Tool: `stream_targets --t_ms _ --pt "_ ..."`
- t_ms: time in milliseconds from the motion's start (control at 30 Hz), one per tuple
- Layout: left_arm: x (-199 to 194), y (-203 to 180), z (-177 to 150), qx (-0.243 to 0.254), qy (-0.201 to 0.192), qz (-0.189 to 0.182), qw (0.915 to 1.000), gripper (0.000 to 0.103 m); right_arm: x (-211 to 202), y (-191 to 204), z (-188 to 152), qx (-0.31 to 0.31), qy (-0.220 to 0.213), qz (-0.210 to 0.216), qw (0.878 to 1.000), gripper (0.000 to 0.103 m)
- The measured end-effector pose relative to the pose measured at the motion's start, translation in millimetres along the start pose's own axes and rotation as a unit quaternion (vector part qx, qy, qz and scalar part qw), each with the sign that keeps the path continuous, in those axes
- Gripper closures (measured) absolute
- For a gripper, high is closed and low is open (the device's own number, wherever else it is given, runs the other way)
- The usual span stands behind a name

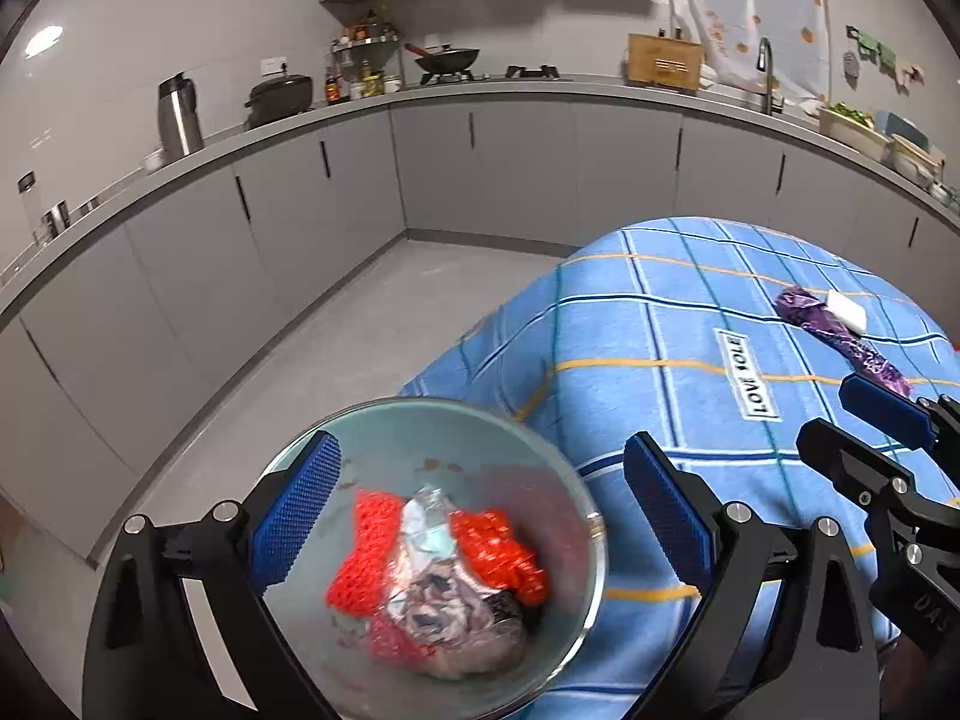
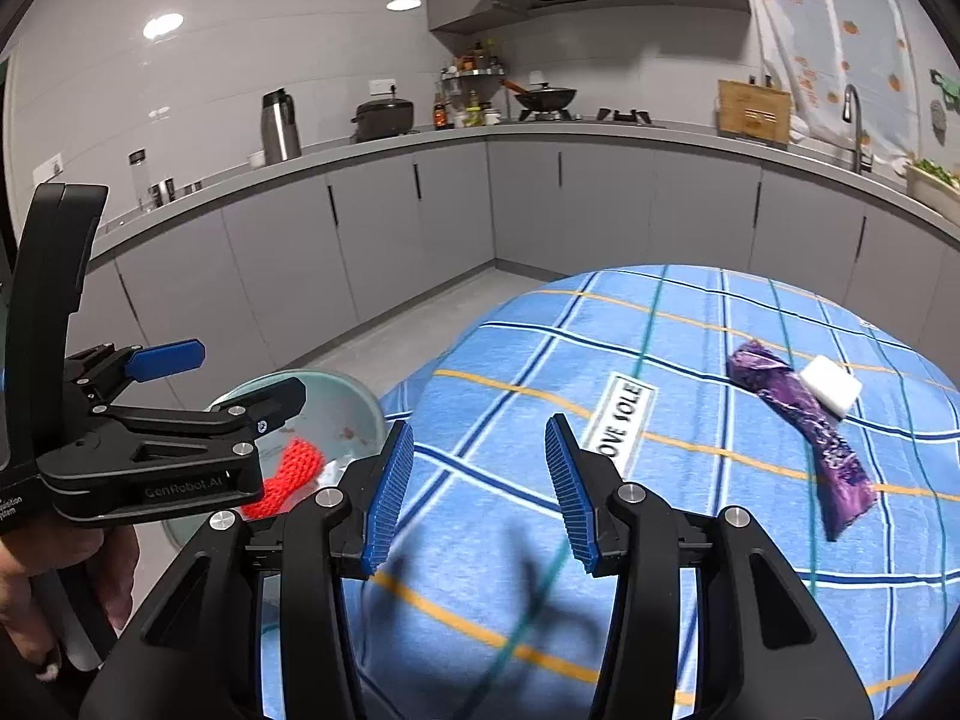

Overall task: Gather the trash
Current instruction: 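Move both grippers toward the purple wrapper and white sponge on the table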

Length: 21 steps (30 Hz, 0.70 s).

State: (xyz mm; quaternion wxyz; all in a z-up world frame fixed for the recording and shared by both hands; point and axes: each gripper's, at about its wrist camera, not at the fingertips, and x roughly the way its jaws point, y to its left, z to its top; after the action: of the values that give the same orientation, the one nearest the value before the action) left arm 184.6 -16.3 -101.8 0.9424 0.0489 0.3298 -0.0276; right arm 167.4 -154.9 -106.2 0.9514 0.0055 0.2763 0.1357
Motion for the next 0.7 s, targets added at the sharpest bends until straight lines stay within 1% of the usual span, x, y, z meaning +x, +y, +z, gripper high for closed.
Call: stream_targets --t_ms 167,367,500,600,700 --pt "8.3 -21.9 7.8 0.011 0.0 -0.017 0.9998 0.009 -1.9 -20.5 1.0 0.015 0.0 -0.018 1.0 0.057" --pt "18.3 -43.8 14.6 0.02 0.001 -0.029 0.9994 0.009 -3.7 -43.8 0.9 0.026 0.0 -0.042 0.999 0.055" --pt "23.9 -57.9 19.8 0.027 -0.002 -0.032 0.9991 0.009 -5.1 -64.5 1.3 0.038 0.001 -0.067 0.997 0.054" --pt "25.4 -68.2 26.0 0.033 -0.007 -0.037 0.9988 0.008 -7.2 -86.0 2.7 0.049 0.001 -0.096 0.994 0.054" --pt "25.7 -78.2 32.9 0.038 -0.016 -0.041 0.9983 0.006 -4.5 -105.3 4.6 0.058 0.01 -0.121 0.991 0.054"
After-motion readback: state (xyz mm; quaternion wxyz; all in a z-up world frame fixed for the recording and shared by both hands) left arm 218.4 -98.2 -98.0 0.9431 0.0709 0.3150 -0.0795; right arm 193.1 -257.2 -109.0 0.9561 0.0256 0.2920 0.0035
